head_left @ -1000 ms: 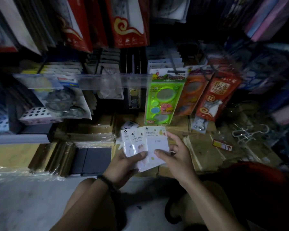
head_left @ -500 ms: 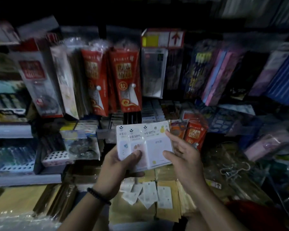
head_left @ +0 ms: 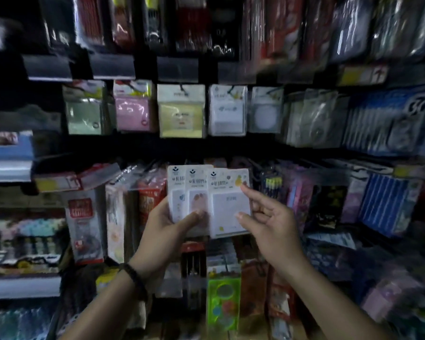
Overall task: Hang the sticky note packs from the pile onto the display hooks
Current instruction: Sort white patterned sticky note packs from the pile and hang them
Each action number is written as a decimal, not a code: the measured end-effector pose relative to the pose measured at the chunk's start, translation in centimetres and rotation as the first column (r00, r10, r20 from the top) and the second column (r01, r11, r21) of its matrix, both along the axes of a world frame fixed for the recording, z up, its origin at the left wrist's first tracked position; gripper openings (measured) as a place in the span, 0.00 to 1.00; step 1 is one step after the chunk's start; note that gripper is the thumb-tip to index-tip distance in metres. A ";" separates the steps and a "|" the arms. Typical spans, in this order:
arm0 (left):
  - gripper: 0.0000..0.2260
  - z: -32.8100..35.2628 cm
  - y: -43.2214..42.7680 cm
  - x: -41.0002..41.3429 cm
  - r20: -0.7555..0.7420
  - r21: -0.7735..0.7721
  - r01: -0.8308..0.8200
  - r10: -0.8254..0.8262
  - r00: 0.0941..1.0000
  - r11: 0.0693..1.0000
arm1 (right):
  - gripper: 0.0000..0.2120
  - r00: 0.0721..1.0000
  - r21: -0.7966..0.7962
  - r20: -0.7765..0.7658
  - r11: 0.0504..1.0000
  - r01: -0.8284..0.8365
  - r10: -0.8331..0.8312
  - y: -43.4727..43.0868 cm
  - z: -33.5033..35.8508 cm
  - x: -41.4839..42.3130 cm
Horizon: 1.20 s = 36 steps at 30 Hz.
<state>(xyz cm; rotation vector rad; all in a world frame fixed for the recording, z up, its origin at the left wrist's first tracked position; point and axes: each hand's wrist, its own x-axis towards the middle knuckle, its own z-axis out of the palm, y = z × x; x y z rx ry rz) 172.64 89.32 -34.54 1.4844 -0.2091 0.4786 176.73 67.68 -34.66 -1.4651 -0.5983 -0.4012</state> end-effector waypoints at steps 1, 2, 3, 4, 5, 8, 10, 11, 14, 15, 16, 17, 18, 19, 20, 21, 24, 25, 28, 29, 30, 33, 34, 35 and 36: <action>0.16 1.2 0.1 0.3 0.010 0.019 0.003 -0.003 1.000 1.000 | 0.28 1.000 -0.004 0.012 1.000 0.002 -0.002 0.0 1.1 0.7; 0.16 2.4 0.3 0.7 0.027 0.039 -0.008 0.007 1.000 0.999 | 0.28 1.000 -0.002 0.016 1.000 0.002 -0.002 0.1 2.1 1.4; 0.16 3.5 0.6 1.0 0.047 0.063 -0.024 0.021 0.999 0.998 | 0.28 1.000 0.001 0.019 1.000 -0.001 0.001 0.1 3.1 2.2; 0.16 4.5 0.7 1.3 0.068 0.081 -0.035 0.030 0.997 0.996 | 0.28 1.000 0.009 0.020 1.000 0.002 -0.002 0.1 4.1 2.9; 0.16 5.5 1.0 1.4 0.086 0.090 -0.042 0.034 0.996 0.995 | 0.28 1.000 0.017 0.030 1.000 0.010 -0.011 0.1 5.0 3.6; 0.17 7.9 1.6 1.6 0.133 0.087 -0.066 0.054 0.990 0.994 | 0.28 0.996 0.037 0.070 0.998 0.059 -0.062 0.2 7.9 5.4; 0.17 9.3 2.2 1.8 0.162 0.059 -0.097 0.087 0.983 0.994 | 0.27 0.989 0.052 0.092 0.992 0.114 -0.118 0.3 9.4 6.7; 0.17 9.9 2.5 2.0 0.172 0.046 -0.108 0.098 0.980 0.993 | 0.27 0.982 0.043 0.113 0.988 0.151 -0.155 0.4 10.0 7.4; 0.16 11.1 3.2 2.3 0.182 0.096 -0.122 0.103 0.978 0.988 | 0.28 0.954 0.008 0.179 0.970 0.245 -0.242 0.8 11.3 9.5; 0.17 11.2 3.3 2.4 0.183 0.113 -0.123 0.101 0.978 0.986 | 0.28 0.947 0.003 0.200 0.967 0.255 -0.251 0.9 11.6 10.2; 0.17 11.3 3.5 2.4 0.187 0.124 -0.127 0.103 0.977 0.984 | 0.28 0.942 -0.003 0.223 0.966 0.259 -0.252 1.0 11.9 10.7; 0.17 11.5 3.6 2.5 0.197 0.128 -0.133 0.106 0.975 0.983 | 0.28 0.937 -0.007 0.245 0.966 0.257 -0.248 1.2 12.3 11.1; 0.18 11.5 3.7 2.5 0.204 0.133 -0.138 0.109 0.973 0.981 | 0.28 0.934 -0.008 0.264 0.967 0.253 -0.242 1.3 12.7 11.3; 0.18 11.5 3.7 2.7 0.211 0.137 -0.142 0.111 0.971 0.980 | 0.27 0.929 0.002 0.285 0.969 0.245 -0.236 1.5 13.1 11.5; 0.19 11.5 3.7 2.8 0.215 0.141 -0.144 0.112 0.970 0.979 | 0.28 0.923 0.019 0.306 0.970 0.241 -0.235 1.8 13.6 11.6; 0.19 11.5 3.7 2.9 0.216 0.138 -0.147 0.115 0.970 0.979 | 0.28 0.916 0.035 0.323 0.971 0.238 -0.237 2.1 14.2 11.6; 0.19 11.6 3.9 3.3 0.216 0.148 -0.138 0.104 0.971 0.979 | 0.27 0.908 0.077 0.317 0.961 0.265 -0.275 2.9 15.3 12.2; 0.20 11.7 3.9 3.3 0.212 0.148 -0.129 0.096 0.972 0.981 | 0.27 0.908 0.072 0.311 0.959 0.273 -0.282 3.2 15.4 12.6; 0.21 11.7 4.1 3.6 0.210 0.144 -0.128 0.097 0.973 0.981 | 0.27 0.925 0.035 0.243 0.956 0.293 -0.292 3.6 15.1 13.6; 0.22 11.8 4.1 3.7 0.207 0.137 -0.132 0.102 0.973 0.982 | 0.27 0.926 0.027 0.229 0.953 0.301 -0.300 3.6 15.0 14.0; 0.22 11.8 4.1 3.8 0.202 0.128 -0.132 0.104 0.974 0.983 | 0.26 0.924 0.022 0.227 0.950 0.311 -0.308 3.7 15.0 14.3; 0.23 12.1 4.0 4.0 0.186 0.093 -0.115 0.096 0.978 0.989 | 0.26 0.910 0.005 0.233 0.936 0.351 -0.343 4.0 15.3 15.1; 0.23 12.2 4.0 4.1 0.182 0.096 -0.117 0.098 0.978 0.988 | 0.26 0.900 -0.021 0.235 0.924 0.381 -0.366 4.0 15.6 15.2; 0.23 12.2 4.0 4.3 0.179 0.111 -0.126 0.105 0.978 0.986 | 0.26 0.889 -0.056 0.243 0.909 0.413 -0.389 4.1 16.0 15.2; 0.23 12.3 4.0 4.4 0.176 0.126 -0.137 0.113 0.978 0.983 | 0.26 0.878 -0.103 0.256 0.892 0.440 -0.404 4.3 16.3 15.1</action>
